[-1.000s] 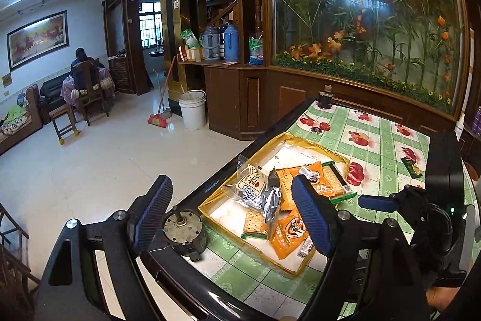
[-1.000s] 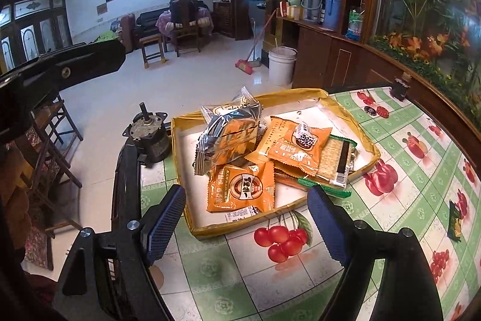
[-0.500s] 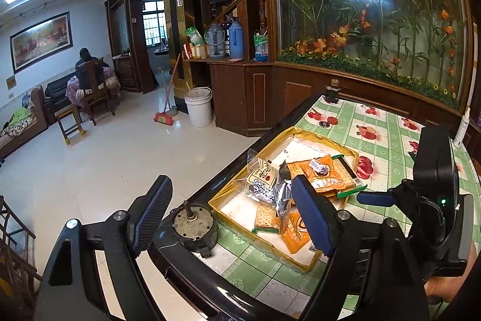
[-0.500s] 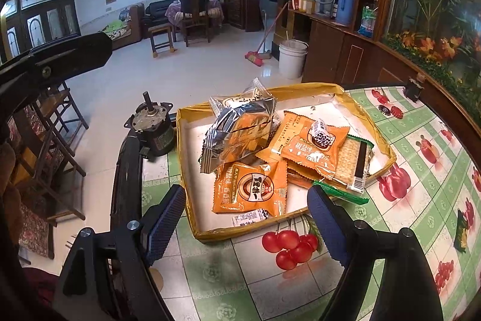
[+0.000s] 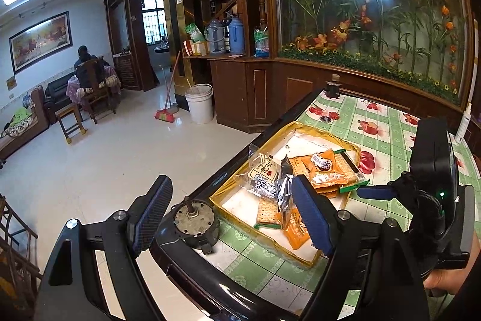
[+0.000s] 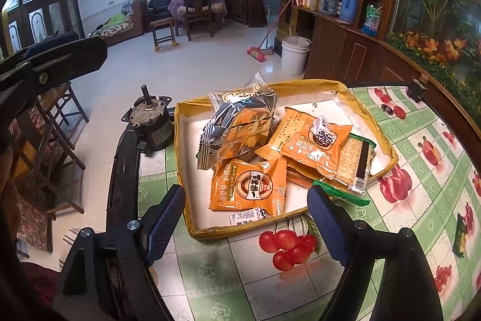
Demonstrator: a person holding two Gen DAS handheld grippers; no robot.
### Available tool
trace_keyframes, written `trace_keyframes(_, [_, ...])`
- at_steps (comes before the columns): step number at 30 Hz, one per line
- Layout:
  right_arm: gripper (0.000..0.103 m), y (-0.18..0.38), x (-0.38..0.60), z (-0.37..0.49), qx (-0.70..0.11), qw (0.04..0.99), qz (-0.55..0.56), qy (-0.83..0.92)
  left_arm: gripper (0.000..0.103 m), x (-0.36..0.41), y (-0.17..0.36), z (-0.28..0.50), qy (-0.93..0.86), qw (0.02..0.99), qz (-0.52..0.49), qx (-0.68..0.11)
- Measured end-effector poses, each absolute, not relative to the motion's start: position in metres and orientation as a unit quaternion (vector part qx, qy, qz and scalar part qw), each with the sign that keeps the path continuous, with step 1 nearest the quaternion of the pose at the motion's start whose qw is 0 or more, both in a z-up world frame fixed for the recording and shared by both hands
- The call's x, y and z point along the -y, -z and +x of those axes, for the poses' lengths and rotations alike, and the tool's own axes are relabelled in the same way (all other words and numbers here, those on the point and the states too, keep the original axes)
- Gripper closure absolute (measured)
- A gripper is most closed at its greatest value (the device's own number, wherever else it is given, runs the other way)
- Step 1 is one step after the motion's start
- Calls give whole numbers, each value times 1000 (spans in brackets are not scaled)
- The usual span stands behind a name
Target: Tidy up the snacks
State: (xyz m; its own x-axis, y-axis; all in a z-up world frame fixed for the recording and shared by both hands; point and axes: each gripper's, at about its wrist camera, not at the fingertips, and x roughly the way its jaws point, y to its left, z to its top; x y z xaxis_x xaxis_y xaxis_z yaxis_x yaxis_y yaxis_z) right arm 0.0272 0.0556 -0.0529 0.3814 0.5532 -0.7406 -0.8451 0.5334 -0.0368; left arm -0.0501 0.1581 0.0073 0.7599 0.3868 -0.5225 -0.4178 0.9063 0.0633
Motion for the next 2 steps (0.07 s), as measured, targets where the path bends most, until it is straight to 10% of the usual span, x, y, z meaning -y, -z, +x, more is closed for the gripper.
trace_keyframes(2, [18, 53, -56, 27, -347, 803, -213, -435, 21, -160, -7, -49, -212, 936, -33, -279])
